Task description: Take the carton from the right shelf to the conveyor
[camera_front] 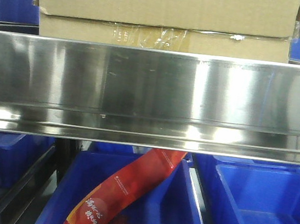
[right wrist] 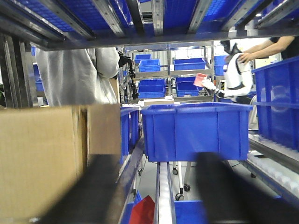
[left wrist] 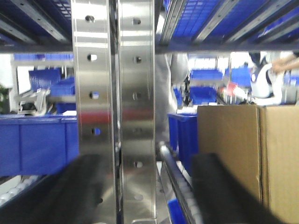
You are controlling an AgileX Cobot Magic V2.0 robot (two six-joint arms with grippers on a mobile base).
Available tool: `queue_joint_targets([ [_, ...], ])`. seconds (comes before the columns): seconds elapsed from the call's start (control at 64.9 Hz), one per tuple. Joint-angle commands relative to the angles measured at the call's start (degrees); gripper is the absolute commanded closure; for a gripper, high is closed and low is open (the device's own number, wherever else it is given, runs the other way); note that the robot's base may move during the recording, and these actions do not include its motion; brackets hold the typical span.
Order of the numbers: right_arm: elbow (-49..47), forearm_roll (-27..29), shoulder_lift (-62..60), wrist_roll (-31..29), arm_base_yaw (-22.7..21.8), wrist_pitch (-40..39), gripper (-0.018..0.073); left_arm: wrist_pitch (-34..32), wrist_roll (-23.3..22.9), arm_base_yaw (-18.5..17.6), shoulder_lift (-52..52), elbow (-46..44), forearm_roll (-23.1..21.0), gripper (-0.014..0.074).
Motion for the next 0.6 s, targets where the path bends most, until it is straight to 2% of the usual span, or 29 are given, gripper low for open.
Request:
queue_joint_targets([
  [0.0, -3.81, 0.15, 4.46, 0.03, 0.07, 0.34, 0.0059, 3.36, 0.18, -0.40, 4.39, -5.11, -1.39, 0.0181],
  [0.046, -5.62, 0.15, 7.04, 0.03, 0.07, 1.11, -0.0012, 5.46, 0.18, -0.84, 7.87, -8.13, -2.89, 0.0183],
  [0.139, -9.54, 0.15, 11.76, 0.03, 0.07, 3.72, 0.0001, 9.84, 0.30, -3.50, 13.13, -14.37, -4.44, 0.0183],
  [0.231, -13.95, 0.15, 16.77, 0.03, 0.07, 6.20, 0.0012, 13.56, 1.35, -9.44, 18.69, -20.66, -5.69, 0.0183],
  [0.339, -18.67, 0.15, 21.52, 0.03, 0.07, 6.49, 0.0012, 17.86, 1.96, -18.11, 26.47, -27.93, -6.26, 0.0184],
  [0.431, -23.57, 0.39, 25.53, 0.03, 0.07, 9.72, 0.0012, 21.42, 1.96, -25.26, 33.25, -34.32, -6.26, 0.0184],
  [0.539, -30.36, 0.54, 30.44, 0.03, 0.31, 15.89, 0.0012, 22.11, 1.96, -32.21, 40.87, -41.42, -6.36, 0.0184],
  [0.585, -33.38, 0.54, 33.18, 0.03, 1.00, 18.31, 0.0012, 22.11, 1.96, -33.97, 45.02, -44.58, -6.36, 0.0184],
])
